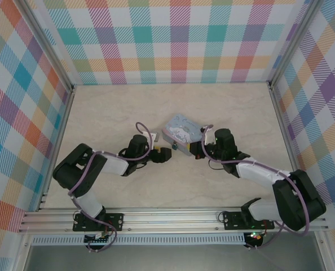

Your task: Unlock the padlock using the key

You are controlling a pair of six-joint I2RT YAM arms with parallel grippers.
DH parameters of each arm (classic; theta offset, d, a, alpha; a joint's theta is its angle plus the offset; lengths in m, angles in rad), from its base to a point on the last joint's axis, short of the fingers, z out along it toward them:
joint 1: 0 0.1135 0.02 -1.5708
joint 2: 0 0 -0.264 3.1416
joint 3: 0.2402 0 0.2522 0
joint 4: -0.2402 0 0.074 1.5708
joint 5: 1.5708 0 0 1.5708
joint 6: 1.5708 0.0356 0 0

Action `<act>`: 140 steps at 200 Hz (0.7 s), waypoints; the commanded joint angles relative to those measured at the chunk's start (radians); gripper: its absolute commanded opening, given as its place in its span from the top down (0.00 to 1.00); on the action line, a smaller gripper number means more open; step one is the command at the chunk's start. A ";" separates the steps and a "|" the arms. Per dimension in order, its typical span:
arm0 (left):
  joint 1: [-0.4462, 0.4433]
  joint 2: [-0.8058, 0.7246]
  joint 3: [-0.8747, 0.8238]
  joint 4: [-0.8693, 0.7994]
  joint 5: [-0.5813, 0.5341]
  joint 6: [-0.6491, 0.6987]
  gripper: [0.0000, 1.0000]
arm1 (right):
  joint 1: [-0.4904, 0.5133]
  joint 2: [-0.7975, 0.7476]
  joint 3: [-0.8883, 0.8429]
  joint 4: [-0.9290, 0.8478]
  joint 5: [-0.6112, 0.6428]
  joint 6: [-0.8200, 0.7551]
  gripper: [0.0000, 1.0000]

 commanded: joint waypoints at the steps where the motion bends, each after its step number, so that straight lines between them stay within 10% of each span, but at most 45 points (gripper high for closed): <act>1: 0.030 0.074 -0.001 0.194 0.123 0.055 0.17 | -0.041 0.061 0.072 0.073 -0.116 0.113 1.00; 140: 0.033 0.206 0.089 0.192 0.173 0.055 0.20 | -0.061 0.282 0.321 -0.183 0.004 0.101 1.00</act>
